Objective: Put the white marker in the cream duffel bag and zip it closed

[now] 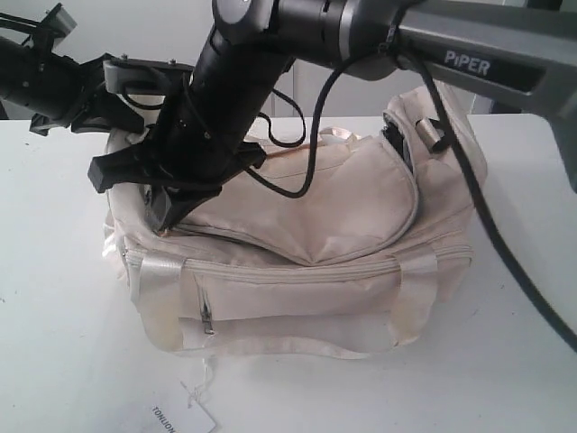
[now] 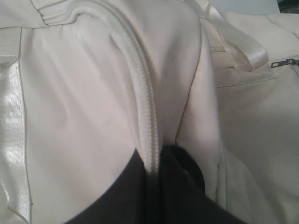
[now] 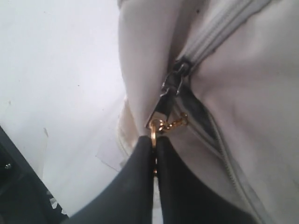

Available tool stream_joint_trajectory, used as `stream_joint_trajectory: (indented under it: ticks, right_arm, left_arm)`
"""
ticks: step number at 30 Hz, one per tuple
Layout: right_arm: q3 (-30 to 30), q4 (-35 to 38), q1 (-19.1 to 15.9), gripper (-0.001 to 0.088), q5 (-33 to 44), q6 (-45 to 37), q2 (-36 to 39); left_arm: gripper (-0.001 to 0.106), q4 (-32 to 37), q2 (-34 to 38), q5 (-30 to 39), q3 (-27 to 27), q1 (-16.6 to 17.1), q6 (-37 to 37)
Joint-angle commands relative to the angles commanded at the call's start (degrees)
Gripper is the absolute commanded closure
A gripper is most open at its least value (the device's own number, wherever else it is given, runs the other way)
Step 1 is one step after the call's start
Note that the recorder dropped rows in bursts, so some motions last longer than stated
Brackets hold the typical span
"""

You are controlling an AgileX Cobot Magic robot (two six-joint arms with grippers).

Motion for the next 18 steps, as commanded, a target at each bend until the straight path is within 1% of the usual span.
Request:
stream_joint_trajectory:
  ticks: [12, 18]
  right_arm:
    - [0.0, -8.32, -0.12, 0.0868, 0.0, 0.23, -3.11]
    - [0.0, -10.18, -0.12, 0.0868, 0.0, 0.23, -5.7]
  left_arm:
    - [0.105, 1.89, 0.0, -0.24, 0.0, 0.0, 0.0]
    - [0.105, 3.62, 0.0, -0.24, 0.0, 0.0, 0.0]
